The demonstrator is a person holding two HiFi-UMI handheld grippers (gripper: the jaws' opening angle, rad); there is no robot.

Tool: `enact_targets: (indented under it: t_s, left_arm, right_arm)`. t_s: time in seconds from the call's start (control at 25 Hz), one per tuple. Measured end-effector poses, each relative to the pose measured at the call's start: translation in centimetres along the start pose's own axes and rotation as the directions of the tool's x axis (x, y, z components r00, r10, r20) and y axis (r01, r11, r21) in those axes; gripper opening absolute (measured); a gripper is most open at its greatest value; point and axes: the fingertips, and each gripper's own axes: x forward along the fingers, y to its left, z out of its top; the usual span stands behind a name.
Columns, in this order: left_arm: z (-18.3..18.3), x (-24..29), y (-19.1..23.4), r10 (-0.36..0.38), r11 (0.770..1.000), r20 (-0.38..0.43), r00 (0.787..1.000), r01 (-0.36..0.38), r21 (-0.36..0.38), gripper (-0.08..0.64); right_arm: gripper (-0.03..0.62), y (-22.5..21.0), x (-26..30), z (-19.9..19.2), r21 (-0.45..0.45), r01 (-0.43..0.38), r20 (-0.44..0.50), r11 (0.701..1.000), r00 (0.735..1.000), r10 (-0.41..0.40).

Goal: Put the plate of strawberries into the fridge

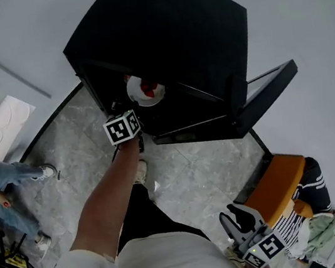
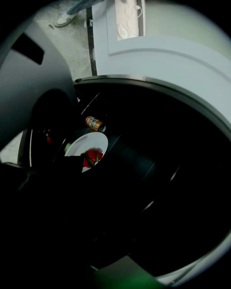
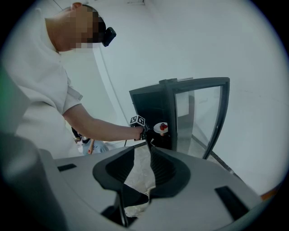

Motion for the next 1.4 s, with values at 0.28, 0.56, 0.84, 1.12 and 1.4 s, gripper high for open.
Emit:
enact_targets:
  t_s: [0.28, 0.56, 0.84, 1.12, 1.4]
  left_arm:
    - [-2.5, -10.9, -3.2, -0.172, 0.985, 0.023, 0.985, 0.171, 0.018, 0.176]
    - [-7.0, -25.7, -8.8, -0.391, 0.918, 0.018, 0.920, 0.388, 0.080, 0.170]
    - [-13.3, -39.3, -11.4, -0.501, 0.861, -0.050, 0.864, 0.504, 0.072, 0.169]
    - [-15.7, -46.4, -12.2, -0.572, 0.803, -0.115, 0.812, 0.583, 0.126, 0.169]
    - [-14.6, -50.4, -10.5, -0.620, 0.756, -0.157, 0.769, 0.639, 0.141, 0.169]
  right_arm:
    - [0.123, 2.4, -1.8, -1.8, -0.073, -0.078, 0.027, 0.994, 0.996, 0.080]
    - [0.106, 6.6, -4.1, -4.8, -0.153, -0.172, 0.050, 0.973, 0.982, 0.182]
    - [0.071, 11.6, -5.2, -7.0, -0.181, -0.256, 0.060, 0.950, 0.961, 0.270]
    - [0.052, 15.9, -4.8, -6.8, -0.230, -0.278, 0.051, 0.933, 0.954, 0.297]
    - [0.034, 21.5, -3.0, -6.0, -0.274, -0.283, 0.037, 0.919, 0.952, 0.304]
